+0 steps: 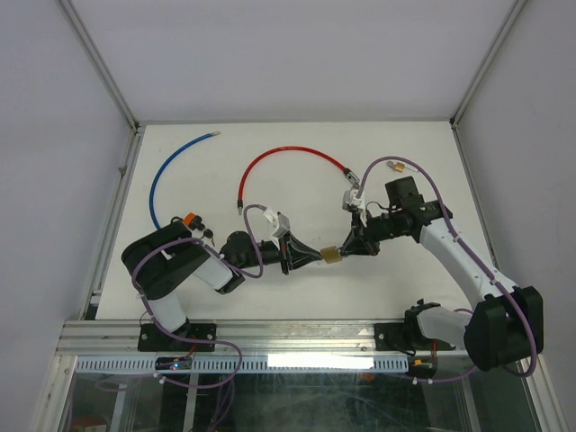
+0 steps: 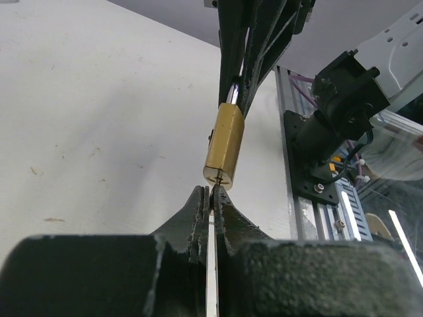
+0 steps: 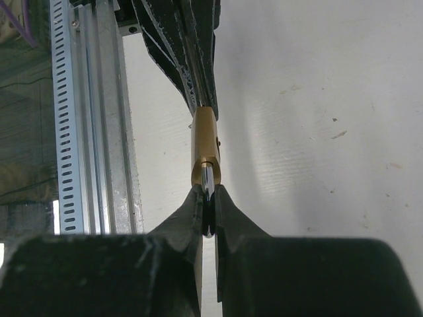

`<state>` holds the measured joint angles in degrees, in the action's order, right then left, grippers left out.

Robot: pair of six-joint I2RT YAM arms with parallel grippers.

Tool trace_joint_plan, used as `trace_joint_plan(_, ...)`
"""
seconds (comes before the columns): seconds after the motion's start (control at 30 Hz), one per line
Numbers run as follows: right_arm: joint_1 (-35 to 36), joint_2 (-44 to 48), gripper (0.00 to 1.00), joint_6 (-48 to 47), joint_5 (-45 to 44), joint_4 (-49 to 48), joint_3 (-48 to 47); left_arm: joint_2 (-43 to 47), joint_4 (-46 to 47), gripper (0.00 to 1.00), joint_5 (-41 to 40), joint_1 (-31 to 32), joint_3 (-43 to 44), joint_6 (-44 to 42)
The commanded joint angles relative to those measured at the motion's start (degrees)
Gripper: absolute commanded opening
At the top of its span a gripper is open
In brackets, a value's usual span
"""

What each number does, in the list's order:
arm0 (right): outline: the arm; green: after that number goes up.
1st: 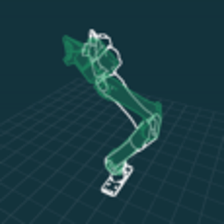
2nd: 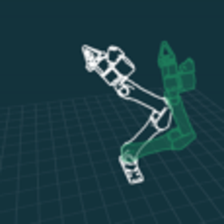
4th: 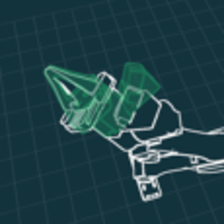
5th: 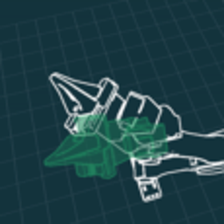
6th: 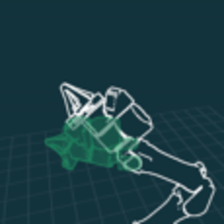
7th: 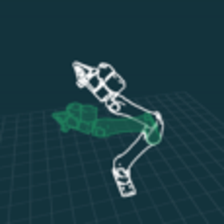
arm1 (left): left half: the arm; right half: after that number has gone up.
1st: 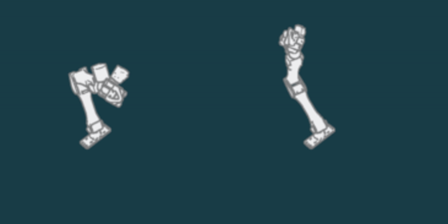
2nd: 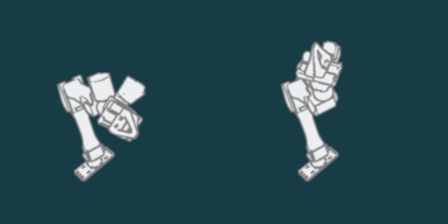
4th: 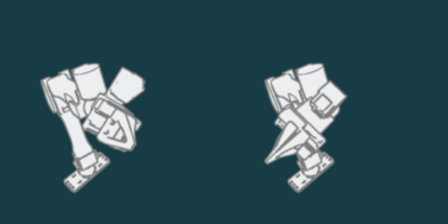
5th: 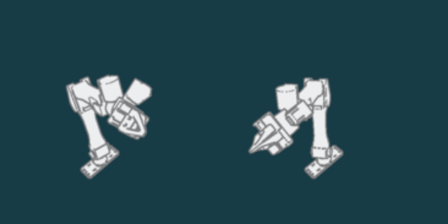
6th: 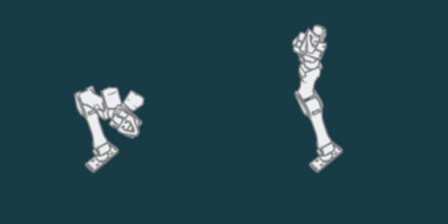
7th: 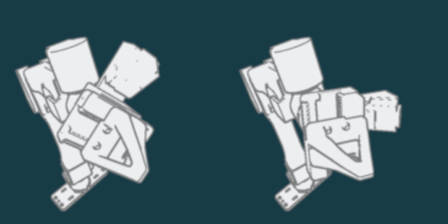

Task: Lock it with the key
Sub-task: Place the lock at the center of the board.

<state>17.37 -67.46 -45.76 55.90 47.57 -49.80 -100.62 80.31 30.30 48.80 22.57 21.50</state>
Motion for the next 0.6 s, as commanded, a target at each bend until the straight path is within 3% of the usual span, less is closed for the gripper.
trace_joint_plan(0.0,-0.23,0.66,0.00,-0.75,4.00,-1.52,-0.86,1.33,2.10,0.00,1.75,0.38,-2.01,-6.47)
trace_joint_plan(0.2,-0.20,0.73,0.00,-0.73,3.53,-1.19,-1.31,5.89,-4.01,0.00,-0.30,-1.72,-5.95,-11.13)
trace_joint_plan(0.57,-0.99,1.02,0.00,0.23,2.75,-1.84,-1.71,8.07,1.00,0.00,0.37,-4.95,-11.37,-8.51)
